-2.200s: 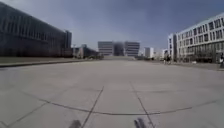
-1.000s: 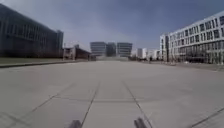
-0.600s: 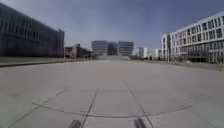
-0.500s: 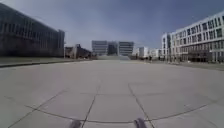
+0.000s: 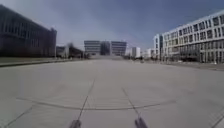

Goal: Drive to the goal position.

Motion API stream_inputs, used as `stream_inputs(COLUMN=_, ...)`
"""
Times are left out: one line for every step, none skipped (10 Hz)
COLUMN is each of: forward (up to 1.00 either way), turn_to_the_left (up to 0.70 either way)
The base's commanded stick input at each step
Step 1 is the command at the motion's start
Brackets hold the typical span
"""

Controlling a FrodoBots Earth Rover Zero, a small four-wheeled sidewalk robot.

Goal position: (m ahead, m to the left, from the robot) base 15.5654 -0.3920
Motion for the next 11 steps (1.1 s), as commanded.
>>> stream_inputs(forward=1.00, turn_to_the_left=0.00)
stream_inputs(forward=1.00, turn_to_the_left=0.00)
stream_inputs(forward=1.00, turn_to_the_left=0.00)
stream_inputs(forward=1.00, turn_to_the_left=0.00)
stream_inputs(forward=1.00, turn_to_the_left=0.00)
stream_inputs(forward=1.00, turn_to_the_left=0.00)
stream_inputs(forward=1.00, turn_to_the_left=0.00)
stream_inputs(forward=1.00, turn_to_the_left=0.00)
stream_inputs(forward=1.00, turn_to_the_left=0.00)
stream_inputs(forward=1.00, turn_to_the_left=0.00)
stream_inputs(forward=1.00, turn_to_the_left=0.00)
